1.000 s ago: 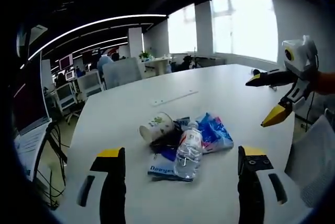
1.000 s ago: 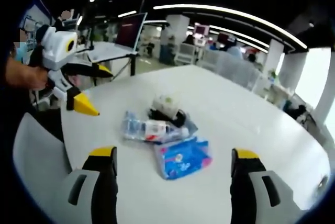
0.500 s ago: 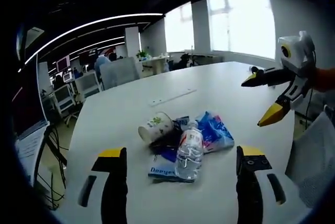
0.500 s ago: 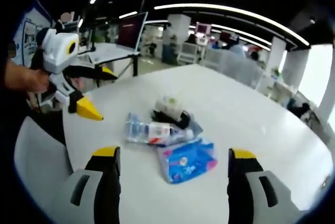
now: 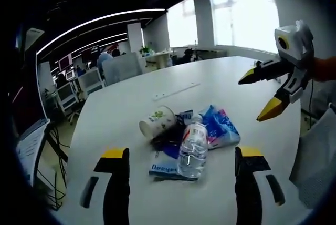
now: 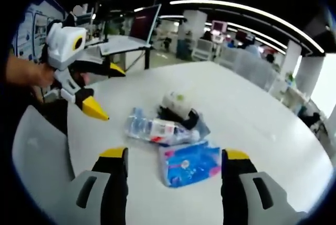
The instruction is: Arrange the tabletop items into an orderly group along one side of the table until the central work area is clear of visible clutter.
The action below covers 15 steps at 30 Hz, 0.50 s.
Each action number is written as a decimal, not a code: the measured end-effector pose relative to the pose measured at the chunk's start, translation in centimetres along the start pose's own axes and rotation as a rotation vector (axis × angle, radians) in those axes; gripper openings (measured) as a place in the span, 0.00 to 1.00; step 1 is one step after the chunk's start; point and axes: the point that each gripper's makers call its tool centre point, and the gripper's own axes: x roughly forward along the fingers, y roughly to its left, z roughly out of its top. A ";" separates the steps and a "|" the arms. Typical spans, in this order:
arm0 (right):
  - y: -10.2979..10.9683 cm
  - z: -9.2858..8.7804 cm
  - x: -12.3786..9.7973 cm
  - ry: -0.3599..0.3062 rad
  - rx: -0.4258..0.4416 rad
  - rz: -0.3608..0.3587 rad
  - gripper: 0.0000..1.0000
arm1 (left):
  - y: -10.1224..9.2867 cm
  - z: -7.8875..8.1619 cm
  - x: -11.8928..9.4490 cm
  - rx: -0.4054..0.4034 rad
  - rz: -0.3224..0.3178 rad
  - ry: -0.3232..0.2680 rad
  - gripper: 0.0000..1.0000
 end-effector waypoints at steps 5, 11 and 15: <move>-0.6 0.1 0.7 0.004 -0.006 0.013 0.67 | -0.2 -0.2 0.9 0.014 -0.006 0.016 0.81; -1.0 -0.2 1.4 0.019 -0.030 0.033 0.63 | -0.7 -0.2 2.0 0.031 -0.012 0.031 0.80; -1.2 -0.4 1.8 0.024 -0.031 0.041 0.61 | -1.0 -0.5 2.7 0.037 -0.017 0.045 0.80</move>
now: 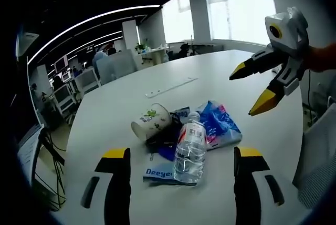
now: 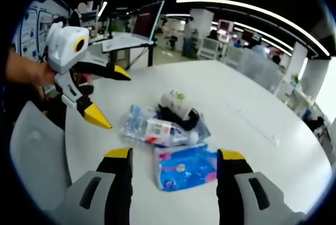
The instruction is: Arrange the tabletop items into an orderly group along one side of the table until the central work area is clear of visible clutter.
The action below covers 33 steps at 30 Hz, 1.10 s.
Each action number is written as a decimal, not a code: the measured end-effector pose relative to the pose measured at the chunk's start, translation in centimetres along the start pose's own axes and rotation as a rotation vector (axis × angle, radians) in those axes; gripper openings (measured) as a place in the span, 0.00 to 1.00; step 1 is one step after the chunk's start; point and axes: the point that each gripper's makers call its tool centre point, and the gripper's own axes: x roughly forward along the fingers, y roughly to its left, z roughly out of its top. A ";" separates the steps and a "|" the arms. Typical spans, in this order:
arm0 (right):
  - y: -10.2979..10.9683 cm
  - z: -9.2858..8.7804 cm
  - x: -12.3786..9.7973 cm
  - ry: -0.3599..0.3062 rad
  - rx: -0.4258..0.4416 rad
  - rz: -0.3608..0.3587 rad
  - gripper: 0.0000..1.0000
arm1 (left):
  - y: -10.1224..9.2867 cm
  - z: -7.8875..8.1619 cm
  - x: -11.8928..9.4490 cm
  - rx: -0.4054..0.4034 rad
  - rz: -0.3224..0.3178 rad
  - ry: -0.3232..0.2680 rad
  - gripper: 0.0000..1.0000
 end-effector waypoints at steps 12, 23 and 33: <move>-0.7 -0.3 1.1 0.019 -0.016 0.025 0.55 | -0.5 -0.2 1.8 -0.005 -0.004 0.024 0.77; -0.8 -0.7 2.1 0.029 -0.019 0.062 0.53 | -1.2 -1.0 3.6 -0.013 -0.016 0.062 0.74; -1.1 -1.1 3.4 0.038 -0.007 0.089 0.50 | -1.0 -1.5 4.7 -0.079 -0.047 0.092 0.67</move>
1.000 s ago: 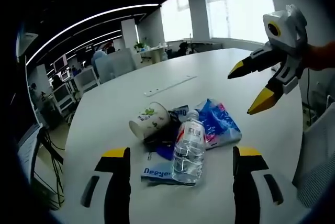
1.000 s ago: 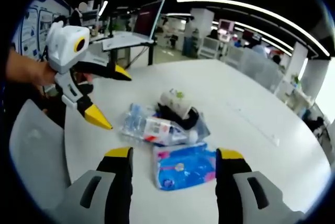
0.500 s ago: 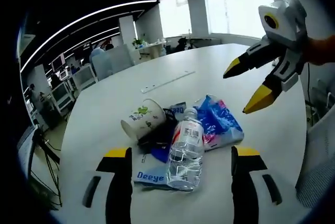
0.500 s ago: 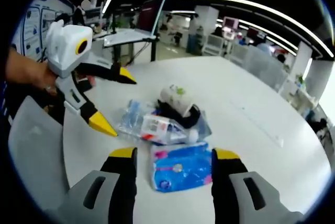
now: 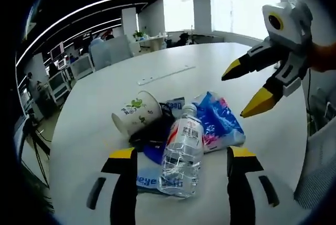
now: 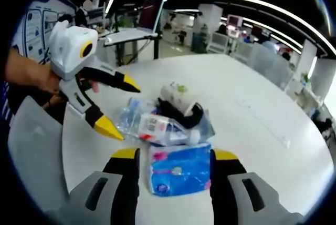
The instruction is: Arrange the tabletop items into an orderly group along one side of the table until the central work area is clear of visible clutter.
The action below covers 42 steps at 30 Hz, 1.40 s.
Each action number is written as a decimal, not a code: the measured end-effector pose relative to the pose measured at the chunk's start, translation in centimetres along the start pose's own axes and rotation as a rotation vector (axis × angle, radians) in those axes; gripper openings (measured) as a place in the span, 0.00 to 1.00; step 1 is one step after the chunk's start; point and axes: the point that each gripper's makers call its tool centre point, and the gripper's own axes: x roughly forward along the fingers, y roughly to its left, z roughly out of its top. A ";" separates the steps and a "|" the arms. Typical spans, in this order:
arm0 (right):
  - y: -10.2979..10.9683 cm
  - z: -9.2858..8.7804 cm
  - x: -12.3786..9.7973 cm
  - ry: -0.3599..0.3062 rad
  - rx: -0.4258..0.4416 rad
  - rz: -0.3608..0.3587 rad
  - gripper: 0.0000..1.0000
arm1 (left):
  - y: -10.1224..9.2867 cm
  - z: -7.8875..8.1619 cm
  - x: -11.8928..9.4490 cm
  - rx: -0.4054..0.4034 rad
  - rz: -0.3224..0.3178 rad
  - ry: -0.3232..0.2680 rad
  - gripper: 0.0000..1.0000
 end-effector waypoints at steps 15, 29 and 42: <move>1.1 -0.2 2.6 0.014 0.022 0.050 0.46 | 0.2 -1.3 1.1 -0.104 -0.051 0.067 0.62; 2.0 -0.5 3.8 0.033 0.022 0.083 0.43 | -0.2 -2.8 2.1 -0.214 -0.125 0.163 0.52; 1.9 -0.9 3.8 0.045 0.029 0.080 0.43 | 0.4 -3.4 2.5 -0.307 -0.175 0.195 0.45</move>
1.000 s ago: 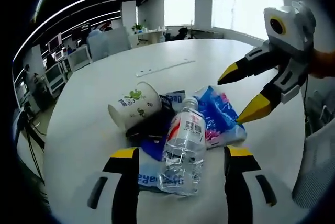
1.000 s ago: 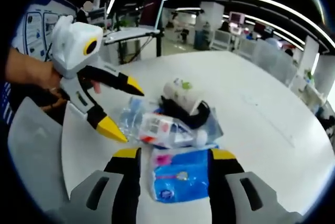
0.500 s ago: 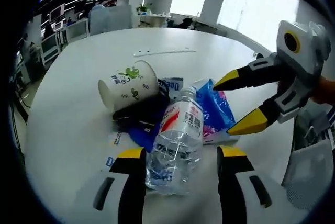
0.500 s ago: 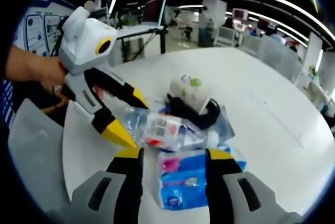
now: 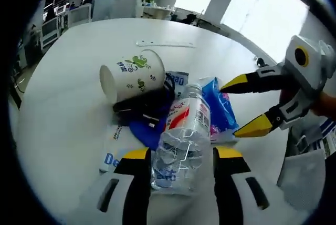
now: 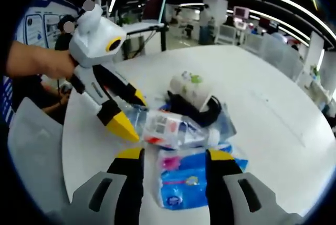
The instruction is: Arrange the tabletop items into an orderly group along one side of the table until the central work area is clear of visible clutter.
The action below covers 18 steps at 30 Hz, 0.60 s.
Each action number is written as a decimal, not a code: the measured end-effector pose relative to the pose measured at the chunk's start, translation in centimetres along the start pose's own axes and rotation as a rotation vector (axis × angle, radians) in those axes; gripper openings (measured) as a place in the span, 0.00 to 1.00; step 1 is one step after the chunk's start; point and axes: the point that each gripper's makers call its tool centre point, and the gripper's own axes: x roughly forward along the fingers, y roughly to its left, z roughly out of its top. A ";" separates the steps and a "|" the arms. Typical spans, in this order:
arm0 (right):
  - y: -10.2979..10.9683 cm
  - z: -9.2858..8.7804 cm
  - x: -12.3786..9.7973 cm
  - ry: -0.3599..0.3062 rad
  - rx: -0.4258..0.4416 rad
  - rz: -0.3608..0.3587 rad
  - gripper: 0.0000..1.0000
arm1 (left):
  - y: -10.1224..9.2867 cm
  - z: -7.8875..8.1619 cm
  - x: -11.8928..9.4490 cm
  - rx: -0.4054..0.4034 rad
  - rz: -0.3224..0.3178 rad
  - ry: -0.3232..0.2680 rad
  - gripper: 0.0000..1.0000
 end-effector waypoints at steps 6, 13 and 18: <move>-0.2 0.0 -0.3 0.001 -0.004 -0.007 0.43 | -0.2 -0.8 0.4 0.000 -0.014 0.036 0.45; -0.6 -0.3 -0.6 0.007 -0.005 -0.017 0.43 | -0.2 -0.6 0.2 0.074 0.028 0.028 0.45; -0.5 -0.4 -0.8 0.012 -0.010 -0.018 0.43 | -0.2 -0.3 -0.1 0.267 0.100 0.012 0.44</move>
